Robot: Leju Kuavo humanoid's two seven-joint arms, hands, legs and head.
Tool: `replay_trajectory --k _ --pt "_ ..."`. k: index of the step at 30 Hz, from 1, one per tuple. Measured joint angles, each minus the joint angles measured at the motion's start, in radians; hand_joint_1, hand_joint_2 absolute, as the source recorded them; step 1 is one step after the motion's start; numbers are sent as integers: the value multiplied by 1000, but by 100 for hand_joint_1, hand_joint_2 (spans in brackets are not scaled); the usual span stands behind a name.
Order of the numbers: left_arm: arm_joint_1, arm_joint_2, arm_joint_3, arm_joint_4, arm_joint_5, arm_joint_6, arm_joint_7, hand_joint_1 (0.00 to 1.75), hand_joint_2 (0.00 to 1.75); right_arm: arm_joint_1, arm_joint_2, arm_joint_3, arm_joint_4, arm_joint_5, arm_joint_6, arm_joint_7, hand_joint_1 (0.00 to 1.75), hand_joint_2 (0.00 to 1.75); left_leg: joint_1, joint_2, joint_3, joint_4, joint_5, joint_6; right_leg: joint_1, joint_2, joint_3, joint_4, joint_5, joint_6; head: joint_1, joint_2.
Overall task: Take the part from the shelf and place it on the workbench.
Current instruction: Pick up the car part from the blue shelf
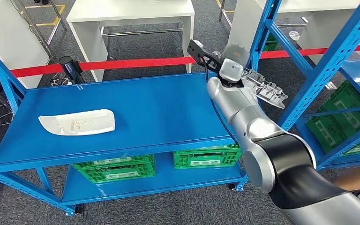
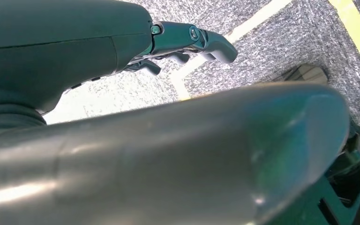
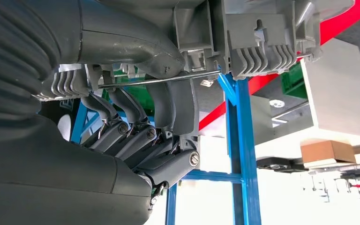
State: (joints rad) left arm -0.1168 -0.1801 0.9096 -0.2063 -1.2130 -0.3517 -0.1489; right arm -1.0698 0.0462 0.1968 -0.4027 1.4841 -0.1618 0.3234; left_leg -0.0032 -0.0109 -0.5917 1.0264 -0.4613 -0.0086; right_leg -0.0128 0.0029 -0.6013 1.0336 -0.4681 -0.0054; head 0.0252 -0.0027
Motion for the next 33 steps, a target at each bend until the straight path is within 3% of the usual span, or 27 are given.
replay_trajectory --k 17,33 --pt "6 -3 0 1 4 0 -6 0 0 -111 -53 0 97 48 78 63 162 175 -2 -6 -2 0 6 6 -3 -6 3 -3 5 6 0 0" --pt "10 -3 0 1 13 0 -44 0 0 -161 -10 1 104 80 94 69 162 175 -3 -6 -9 0 9 6 -3 -5 -5 -2 7 6 0 0"
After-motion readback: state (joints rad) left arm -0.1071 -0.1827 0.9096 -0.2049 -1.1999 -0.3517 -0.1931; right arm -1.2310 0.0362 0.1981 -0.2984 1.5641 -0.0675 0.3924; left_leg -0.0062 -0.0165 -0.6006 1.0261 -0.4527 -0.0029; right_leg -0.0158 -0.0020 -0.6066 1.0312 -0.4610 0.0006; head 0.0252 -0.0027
